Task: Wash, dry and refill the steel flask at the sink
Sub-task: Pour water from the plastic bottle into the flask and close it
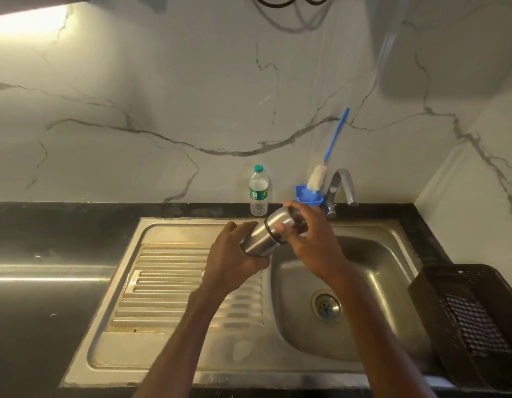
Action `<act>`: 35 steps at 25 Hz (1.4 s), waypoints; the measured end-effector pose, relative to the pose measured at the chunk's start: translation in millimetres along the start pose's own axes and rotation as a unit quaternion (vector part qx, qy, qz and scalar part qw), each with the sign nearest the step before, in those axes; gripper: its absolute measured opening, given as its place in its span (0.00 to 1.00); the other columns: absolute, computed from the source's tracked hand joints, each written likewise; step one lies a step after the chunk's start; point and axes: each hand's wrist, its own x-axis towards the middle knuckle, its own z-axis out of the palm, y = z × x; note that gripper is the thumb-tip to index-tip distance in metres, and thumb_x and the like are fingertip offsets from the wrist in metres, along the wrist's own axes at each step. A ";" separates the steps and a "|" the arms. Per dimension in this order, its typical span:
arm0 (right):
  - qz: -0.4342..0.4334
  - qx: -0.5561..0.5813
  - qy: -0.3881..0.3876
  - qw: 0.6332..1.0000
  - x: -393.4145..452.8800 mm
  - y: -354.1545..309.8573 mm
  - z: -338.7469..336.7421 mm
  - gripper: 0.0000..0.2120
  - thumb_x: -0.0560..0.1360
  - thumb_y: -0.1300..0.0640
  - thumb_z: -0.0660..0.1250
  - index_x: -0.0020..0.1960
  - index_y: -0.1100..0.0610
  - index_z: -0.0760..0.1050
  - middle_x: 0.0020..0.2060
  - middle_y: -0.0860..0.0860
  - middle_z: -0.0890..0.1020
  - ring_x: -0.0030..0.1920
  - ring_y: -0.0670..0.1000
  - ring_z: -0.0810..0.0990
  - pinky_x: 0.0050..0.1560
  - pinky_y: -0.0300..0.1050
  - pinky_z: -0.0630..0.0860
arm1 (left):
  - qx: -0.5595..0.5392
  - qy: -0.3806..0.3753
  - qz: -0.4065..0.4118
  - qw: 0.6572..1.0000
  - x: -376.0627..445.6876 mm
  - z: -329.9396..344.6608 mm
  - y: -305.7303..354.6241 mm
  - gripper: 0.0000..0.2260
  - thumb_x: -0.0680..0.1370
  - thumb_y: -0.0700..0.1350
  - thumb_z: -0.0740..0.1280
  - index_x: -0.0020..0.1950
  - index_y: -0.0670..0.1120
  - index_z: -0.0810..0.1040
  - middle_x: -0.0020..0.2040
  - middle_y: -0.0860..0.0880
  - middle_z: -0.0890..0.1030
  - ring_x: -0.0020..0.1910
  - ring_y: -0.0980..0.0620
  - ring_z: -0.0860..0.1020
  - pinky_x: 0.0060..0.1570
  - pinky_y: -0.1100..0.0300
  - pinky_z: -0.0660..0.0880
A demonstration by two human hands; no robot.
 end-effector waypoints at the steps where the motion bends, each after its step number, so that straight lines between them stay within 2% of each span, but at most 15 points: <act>1: 0.010 -0.015 0.008 1.000 0.0 -1.1 2.7 0.23 0.78 0.48 0.73 0.69 0.53 0.75 0.58 0.50 0.75 0.54 0.43 0.79 0.53 0.35 0.77 | -0.002 -0.001 0.000 1.000 -0.9 0.3 -1.7 0.34 0.59 0.52 0.83 0.65 0.59 0.80 0.47 0.57 0.75 0.44 0.57 0.77 0.44 0.57 0.76; 3: 0.016 -0.020 -0.007 1.000 -1.5 -3.4 3.8 0.24 0.78 0.44 0.71 0.71 0.52 0.73 0.60 0.48 0.75 0.57 0.44 0.79 0.56 0.33 0.76 | -0.011 -0.003 -0.004 1.000 -2.4 -0.5 -5.6 0.34 0.59 0.52 0.84 0.65 0.58 0.81 0.47 0.56 0.75 0.44 0.57 0.77 0.44 0.57 0.75; 6: 0.005 0.058 -0.087 0.995 -4.8 -4.9 1.1 0.25 0.80 0.54 0.71 0.76 0.49 0.70 0.67 0.44 0.75 0.64 0.43 0.77 0.63 0.38 0.77 | -0.025 -0.004 -0.009 1.000 -5.7 -3.8 -12.6 0.34 0.60 0.52 0.84 0.65 0.59 0.81 0.47 0.56 0.75 0.44 0.57 0.77 0.43 0.58 0.76; 8: -0.009 0.035 -0.086 0.996 -3.3 -7.1 3.5 0.24 0.79 0.57 0.72 0.74 0.49 0.73 0.64 0.46 0.78 0.61 0.44 0.79 0.62 0.41 0.79 | -0.022 -0.009 -0.014 1.000 -8.6 -6.8 -17.5 0.34 0.60 0.52 0.84 0.66 0.59 0.80 0.47 0.56 0.76 0.43 0.58 0.77 0.42 0.59 0.75; 12: -0.004 -0.077 -0.076 0.994 4.2 -23.7 12.3 0.27 0.77 0.42 0.72 0.73 0.51 0.74 0.61 0.48 0.80 0.59 0.45 0.80 0.58 0.36 0.77 | -0.028 -0.020 -0.025 0.999 -13.2 -17.9 -26.6 0.34 0.60 0.54 0.84 0.65 0.59 0.80 0.47 0.56 0.76 0.43 0.57 0.78 0.41 0.58 0.75; 15: -0.021 -0.009 -0.145 0.989 11.5 -34.2 13.8 0.24 0.78 0.54 0.73 0.73 0.47 0.74 0.66 0.46 0.79 0.63 0.45 0.79 0.63 0.39 0.76 | -0.037 -0.014 -0.032 0.999 -12.7 -26.6 -31.4 0.33 0.60 0.55 0.84 0.64 0.59 0.81 0.46 0.56 0.77 0.42 0.57 0.78 0.42 0.56 0.77; 17: -0.047 -0.037 -0.143 0.988 15.1 -39.5 24.6 0.21 0.78 0.57 0.73 0.70 0.48 0.77 0.63 0.45 0.80 0.59 0.44 0.80 0.62 0.42 0.79 | -0.039 -0.010 -0.036 0.999 -11.8 -32.4 -36.7 0.33 0.60 0.54 0.84 0.64 0.57 0.81 0.46 0.56 0.78 0.43 0.56 0.78 0.42 0.55 0.78; 20: -0.025 -0.130 -0.097 0.986 19.7 -49.6 42.7 0.25 0.76 0.39 0.70 0.67 0.52 0.78 0.57 0.48 0.82 0.54 0.46 0.81 0.57 0.44 0.81 | -0.049 -0.017 -0.039 0.998 -13.0 -39.7 -47.1 0.33 0.60 0.53 0.84 0.64 0.55 0.81 0.48 0.55 0.79 0.45 0.54 0.79 0.43 0.53 0.80; 22: -0.028 -0.152 -0.139 0.978 24.8 -53.5 46.5 0.29 0.76 0.34 0.67 0.70 0.51 0.76 0.60 0.49 0.81 0.58 0.48 0.81 0.59 0.45 0.80 | -0.055 -0.017 -0.040 0.998 -13.1 -44.7 -52.2 0.33 0.60 0.53 0.84 0.64 0.54 0.81 0.49 0.54 0.79 0.45 0.55 0.80 0.44 0.52 0.80; 24: -0.064 -0.120 -0.203 0.970 27.6 -54.4 45.0 0.23 0.79 0.45 0.71 0.72 0.48 0.74 0.65 0.46 0.77 0.61 0.45 0.78 0.61 0.41 0.77 | -0.066 -0.012 -0.045 0.997 -13.2 -49.4 -54.5 0.33 0.59 0.55 0.83 0.63 0.54 0.82 0.48 0.54 0.80 0.45 0.55 0.80 0.44 0.53 0.79; 26: -0.094 -0.109 -0.209 0.967 25.2 -56.7 46.5 0.21 0.79 0.53 0.73 0.71 0.47 0.75 0.63 0.44 0.78 0.59 0.43 0.78 0.60 0.38 0.77 | -0.077 -0.006 -0.043 0.996 -12.2 -54.0 -53.5 0.35 0.58 0.57 0.82 0.64 0.53 0.82 0.49 0.54 0.80 0.46 0.55 0.80 0.44 0.56 0.78; 29: -0.055 -0.185 -0.104 0.976 30.4 -57.4 56.3 0.22 0.78 0.35 0.66 0.63 0.50 0.78 0.53 0.47 0.82 0.51 0.45 0.81 0.54 0.45 0.81 | -0.078 -0.019 -0.041 0.996 -9.5 -53.5 -54.6 0.36 0.59 0.55 0.83 0.65 0.53 0.81 0.50 0.54 0.80 0.46 0.55 0.80 0.44 0.58 0.76; 31: -0.036 -0.197 -0.122 0.972 32.9 -57.2 54.0 0.27 0.78 0.30 0.60 0.63 0.50 0.77 0.54 0.47 0.81 0.52 0.46 0.81 0.56 0.50 0.81 | -0.082 -0.024 -0.034 0.996 -9.7 -53.0 -51.3 0.35 0.59 0.56 0.83 0.65 0.54 0.81 0.51 0.55 0.80 0.47 0.56 0.80 0.45 0.56 0.78; 33: -0.045 -0.121 -0.179 0.975 32.3 -55.3 44.8 0.23 0.80 0.38 0.65 0.71 0.48 0.74 0.62 0.46 0.78 0.58 0.45 0.79 0.62 0.47 0.79 | -0.087 -0.023 -0.038 0.995 -9.8 -51.7 -49.2 0.33 0.59 0.55 0.83 0.63 0.56 0.80 0.51 0.55 0.80 0.47 0.57 0.80 0.46 0.56 0.78; 35: -0.080 -0.092 -0.202 0.972 28.1 -55.1 34.7 0.23 0.80 0.52 0.71 0.73 0.47 0.73 0.64 0.45 0.77 0.60 0.44 0.78 0.61 0.41 0.78 | -0.094 -0.017 -0.044 0.994 -9.1 -50.9 -43.2 0.32 0.59 0.55 0.84 0.62 0.57 0.80 0.50 0.55 0.80 0.47 0.57 0.79 0.46 0.55 0.78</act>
